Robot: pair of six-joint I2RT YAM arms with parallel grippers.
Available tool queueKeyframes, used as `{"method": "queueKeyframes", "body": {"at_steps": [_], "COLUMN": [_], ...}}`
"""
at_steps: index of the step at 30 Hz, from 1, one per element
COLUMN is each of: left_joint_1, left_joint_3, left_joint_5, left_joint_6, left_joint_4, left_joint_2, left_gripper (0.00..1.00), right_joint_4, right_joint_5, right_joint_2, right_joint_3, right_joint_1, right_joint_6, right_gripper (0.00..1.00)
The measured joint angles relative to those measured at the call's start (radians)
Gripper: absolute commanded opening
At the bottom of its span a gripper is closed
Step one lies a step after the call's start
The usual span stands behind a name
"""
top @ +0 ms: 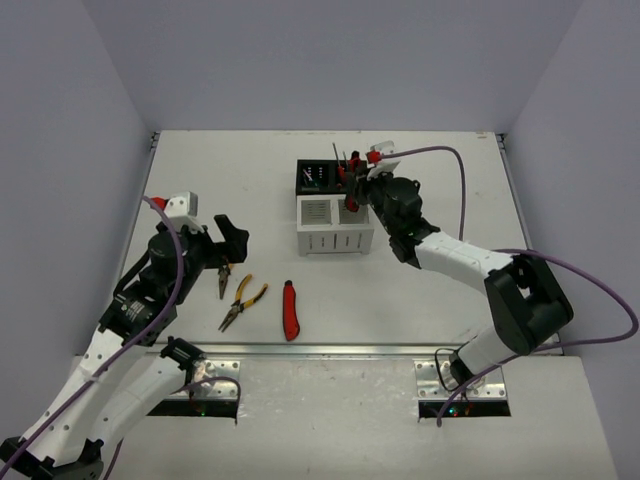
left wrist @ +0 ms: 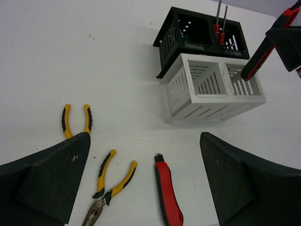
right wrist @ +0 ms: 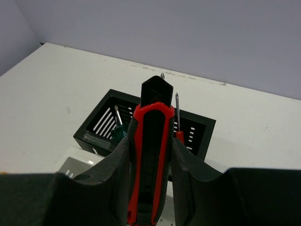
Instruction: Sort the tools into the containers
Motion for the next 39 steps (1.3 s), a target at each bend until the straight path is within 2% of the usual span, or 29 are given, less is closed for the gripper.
{"method": "queueKeyframes", "body": {"at_steps": [8,10,13,14,15,18,21,24,28,31,35,39], "left_joint_1": [0.000,0.000,0.000,0.000,0.000,0.000,0.000,0.000,0.000,0.000,0.002,0.003], "left_joint_3": [0.000,0.000,0.000,0.000,0.000,0.000,0.000,0.000,0.000,0.000,0.002,0.002], "left_joint_5": [0.000,0.001,0.004,0.004,0.005,0.008,0.008,0.008,-0.010,-0.070,-0.180,-0.232], "left_joint_6": [0.000,0.000,0.000,0.000,0.000,0.000,0.000,0.000,0.000,-0.018,-0.053,-0.068], "left_joint_4": [0.000,0.000,0.000,0.000,0.000,0.000,0.000,0.000,0.000,-0.013,-0.053,-0.057], "left_joint_2": [-0.001,-0.001,-0.002,-0.002,-0.002,-0.003,-0.006,-0.017,-0.035,-0.050,-0.103,-0.202], "left_gripper": [1.00,1.00,1.00,1.00,1.00,1.00,1.00,1.00,1.00,1.00,1.00,1.00], "right_joint_4": [0.128,0.145,0.160,0.162,0.160,0.155,0.112,-0.008,-0.295,-0.584,-0.860,-1.084], "right_joint_5": [0.005,-0.001,-0.015,-0.021,-0.030,-0.048,-0.058,-0.040,0.081,0.168,0.268,0.297], "right_joint_2": [0.003,0.003,-0.010,-0.020,-0.036,-0.093,-0.161,-0.226,-0.272,-0.263,-0.173,0.102], "right_joint_3": [-0.144,-0.189,-0.239,-0.251,-0.259,-0.261,-0.248,-0.177,-0.008,0.120,0.182,0.331], "right_joint_1": [0.000,0.000,0.000,0.000,0.000,0.000,0.008,0.046,0.171,0.287,0.461,0.632], "right_joint_6": [-0.002,0.004,0.014,0.020,0.027,0.037,0.049,0.048,0.079,0.237,0.423,0.546], "right_gripper": [0.02,0.18,0.65,0.66,0.70,0.95,0.99,0.99,0.99,0.99,0.99,0.99]}}
